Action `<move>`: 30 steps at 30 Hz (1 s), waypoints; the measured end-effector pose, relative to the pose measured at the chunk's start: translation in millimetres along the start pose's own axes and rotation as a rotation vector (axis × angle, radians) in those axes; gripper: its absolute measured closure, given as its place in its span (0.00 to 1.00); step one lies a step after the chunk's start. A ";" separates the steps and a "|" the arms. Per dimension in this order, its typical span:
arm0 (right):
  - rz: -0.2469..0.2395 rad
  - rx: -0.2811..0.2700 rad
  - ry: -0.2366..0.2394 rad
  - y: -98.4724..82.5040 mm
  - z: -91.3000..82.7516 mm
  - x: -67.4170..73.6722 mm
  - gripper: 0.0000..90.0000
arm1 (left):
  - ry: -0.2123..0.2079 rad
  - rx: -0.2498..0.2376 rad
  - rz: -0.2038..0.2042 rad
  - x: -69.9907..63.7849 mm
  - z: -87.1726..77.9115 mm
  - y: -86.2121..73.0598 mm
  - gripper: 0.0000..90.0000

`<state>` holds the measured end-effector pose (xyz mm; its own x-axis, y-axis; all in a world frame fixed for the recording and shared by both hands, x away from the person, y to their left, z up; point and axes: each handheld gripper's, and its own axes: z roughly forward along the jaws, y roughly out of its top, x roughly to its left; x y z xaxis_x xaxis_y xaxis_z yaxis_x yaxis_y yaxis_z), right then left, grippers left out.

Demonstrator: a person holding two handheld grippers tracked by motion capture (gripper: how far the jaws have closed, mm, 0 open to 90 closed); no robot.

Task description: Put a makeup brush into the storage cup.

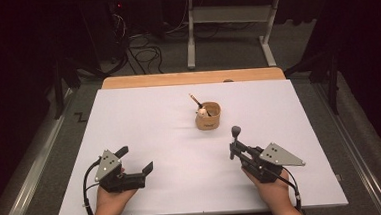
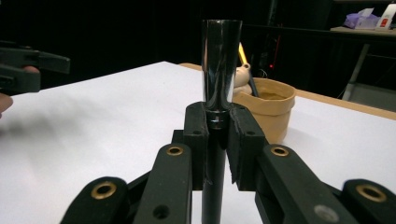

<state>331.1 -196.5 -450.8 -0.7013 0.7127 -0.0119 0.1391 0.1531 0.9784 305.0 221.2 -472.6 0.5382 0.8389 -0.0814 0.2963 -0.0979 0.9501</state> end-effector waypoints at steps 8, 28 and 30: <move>0.016 -0.009 -0.017 2.0 0.0 -9.3 0.89 | -0.022 0.000 -0.002 -0.7 -1.0 -3.3 0.00; 0.046 -0.011 -0.050 21.3 23.1 -35.9 0.89 | -0.038 -0.006 -0.032 4.4 -2.6 -6.2 0.01; 0.044 -0.010 -0.053 23.8 28.6 -37.0 0.89 | -0.041 -0.004 -0.029 4.5 -3.0 -6.3 0.01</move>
<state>380.4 -199.6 -433.0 -0.6568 0.7538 0.0203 0.1616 0.1144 0.9802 303.2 227.1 -478.1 0.5615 0.8185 -0.1216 0.3094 -0.0713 0.9482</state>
